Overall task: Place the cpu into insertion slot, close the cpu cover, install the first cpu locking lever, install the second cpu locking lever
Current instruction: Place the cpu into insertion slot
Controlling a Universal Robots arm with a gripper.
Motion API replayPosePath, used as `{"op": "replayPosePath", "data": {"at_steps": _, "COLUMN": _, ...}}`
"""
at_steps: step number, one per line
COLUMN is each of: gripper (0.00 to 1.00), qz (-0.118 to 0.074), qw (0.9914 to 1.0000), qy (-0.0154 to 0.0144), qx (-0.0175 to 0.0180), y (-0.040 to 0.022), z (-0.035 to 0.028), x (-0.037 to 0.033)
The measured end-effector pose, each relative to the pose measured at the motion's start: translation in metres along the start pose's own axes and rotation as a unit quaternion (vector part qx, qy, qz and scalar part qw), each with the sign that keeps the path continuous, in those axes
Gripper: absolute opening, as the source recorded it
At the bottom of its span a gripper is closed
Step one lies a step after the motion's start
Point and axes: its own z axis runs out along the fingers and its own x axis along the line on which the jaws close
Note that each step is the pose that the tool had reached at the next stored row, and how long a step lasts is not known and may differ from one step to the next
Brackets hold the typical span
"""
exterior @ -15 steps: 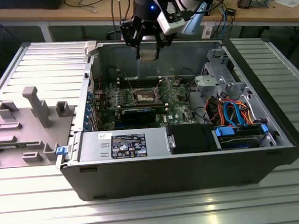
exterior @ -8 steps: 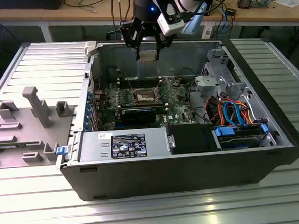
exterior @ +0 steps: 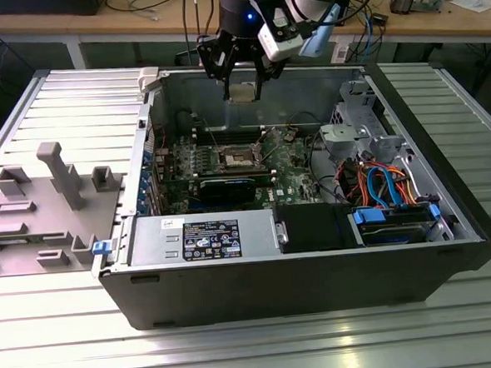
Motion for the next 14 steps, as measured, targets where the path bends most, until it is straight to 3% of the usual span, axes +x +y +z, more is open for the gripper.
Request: {"op": "replayPosePath", "data": {"at_steps": 14, "gripper": 0.55, "qz": 0.0, "qw": 1.0, "qy": 0.0, "qx": 0.0, "y": -0.0003, "z": 0.003, "x": 0.0}}
